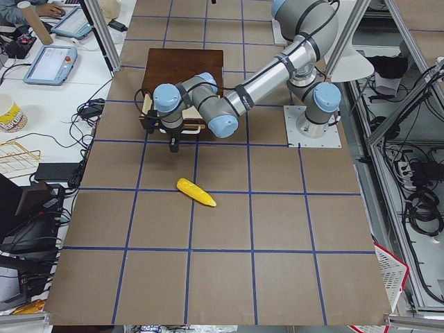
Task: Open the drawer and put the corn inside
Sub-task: 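Release the handle and move the left gripper over the yellow corn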
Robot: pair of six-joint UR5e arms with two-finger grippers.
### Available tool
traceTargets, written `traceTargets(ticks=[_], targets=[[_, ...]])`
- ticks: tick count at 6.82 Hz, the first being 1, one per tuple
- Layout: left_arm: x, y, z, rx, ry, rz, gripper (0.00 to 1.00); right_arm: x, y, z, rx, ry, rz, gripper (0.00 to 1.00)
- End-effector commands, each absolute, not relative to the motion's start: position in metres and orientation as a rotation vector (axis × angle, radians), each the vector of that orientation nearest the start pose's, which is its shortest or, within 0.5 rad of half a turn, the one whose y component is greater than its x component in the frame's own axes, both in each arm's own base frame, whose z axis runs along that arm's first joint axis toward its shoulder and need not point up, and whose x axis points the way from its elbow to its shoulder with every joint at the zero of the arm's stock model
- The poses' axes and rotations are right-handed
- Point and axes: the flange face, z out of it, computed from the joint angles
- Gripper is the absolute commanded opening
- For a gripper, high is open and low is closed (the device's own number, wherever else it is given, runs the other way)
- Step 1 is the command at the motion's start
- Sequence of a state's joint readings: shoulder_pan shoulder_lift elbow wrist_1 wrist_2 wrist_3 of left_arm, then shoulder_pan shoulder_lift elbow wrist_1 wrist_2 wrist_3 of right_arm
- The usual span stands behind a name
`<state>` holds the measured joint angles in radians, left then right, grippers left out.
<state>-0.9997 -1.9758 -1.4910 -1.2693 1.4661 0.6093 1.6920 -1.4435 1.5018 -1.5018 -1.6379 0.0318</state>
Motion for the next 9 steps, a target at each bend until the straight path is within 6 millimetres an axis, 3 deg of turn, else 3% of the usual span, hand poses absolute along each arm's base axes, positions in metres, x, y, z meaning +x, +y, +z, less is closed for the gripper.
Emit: traceTargets(ticks=[1, 3, 6, 8, 9], targets=[[0.253, -0.606, 0.339, 0.124, 3.209, -0.064, 1.0, 0.19, -0.513, 0.45, -0.152, 3.207, 0.196, 1.0], [0.302, -0.583, 0.325, 0.366, 3.164, 0.005, 1.0, 0.19, -0.513, 0.45, -0.152, 3.209, 0.196, 1.0], [0.33, -0.57, 0.3, 0.863, 3.066, 0.074, 1.0, 0.19, -0.513, 0.45, -0.152, 3.207, 0.196, 1.0], [0.356, -0.549, 0.259, 0.983, 3.09, 0.119, 1.0, 0.19, -0.513, 0.45, -0.15, 3.208, 0.196, 1.0], [0.361, -0.55, 0.247, 0.986, 3.081, 0.114, 1.0, 0.19, -0.513, 0.45, -0.15, 3.208, 0.196, 1.0]])
